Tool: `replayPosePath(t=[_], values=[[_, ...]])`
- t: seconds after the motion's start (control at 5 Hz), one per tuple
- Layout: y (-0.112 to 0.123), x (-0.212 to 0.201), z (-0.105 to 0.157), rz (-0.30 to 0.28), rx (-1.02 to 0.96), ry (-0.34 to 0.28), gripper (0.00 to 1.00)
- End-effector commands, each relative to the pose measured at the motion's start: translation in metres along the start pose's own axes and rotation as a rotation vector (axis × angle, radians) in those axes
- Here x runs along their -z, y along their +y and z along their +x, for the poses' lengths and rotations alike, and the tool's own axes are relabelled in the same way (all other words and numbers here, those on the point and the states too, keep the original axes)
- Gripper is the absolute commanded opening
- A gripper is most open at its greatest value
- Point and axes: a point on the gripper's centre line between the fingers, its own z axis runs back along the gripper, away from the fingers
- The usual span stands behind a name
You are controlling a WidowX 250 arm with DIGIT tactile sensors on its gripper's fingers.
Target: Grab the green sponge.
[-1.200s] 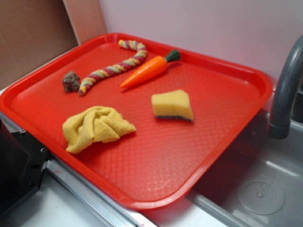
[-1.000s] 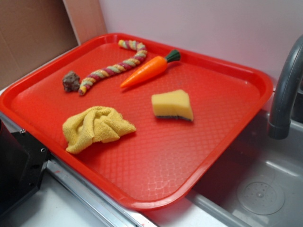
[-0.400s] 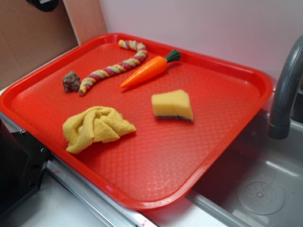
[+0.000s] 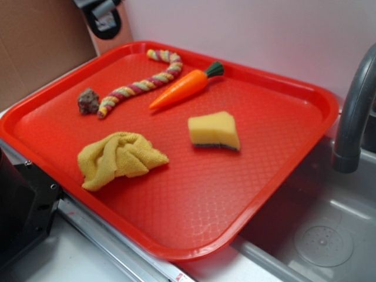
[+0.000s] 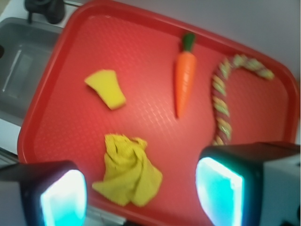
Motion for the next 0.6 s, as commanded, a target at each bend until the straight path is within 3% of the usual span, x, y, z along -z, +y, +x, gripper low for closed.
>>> replayPosePath(t=[0.0,0.4], values=[[-0.001,0.052,0.041,-0.030,0.171,-0.035,1.00],[-0.010,0.110,0.053,-0.118,0.319,-0.011,1.00]])
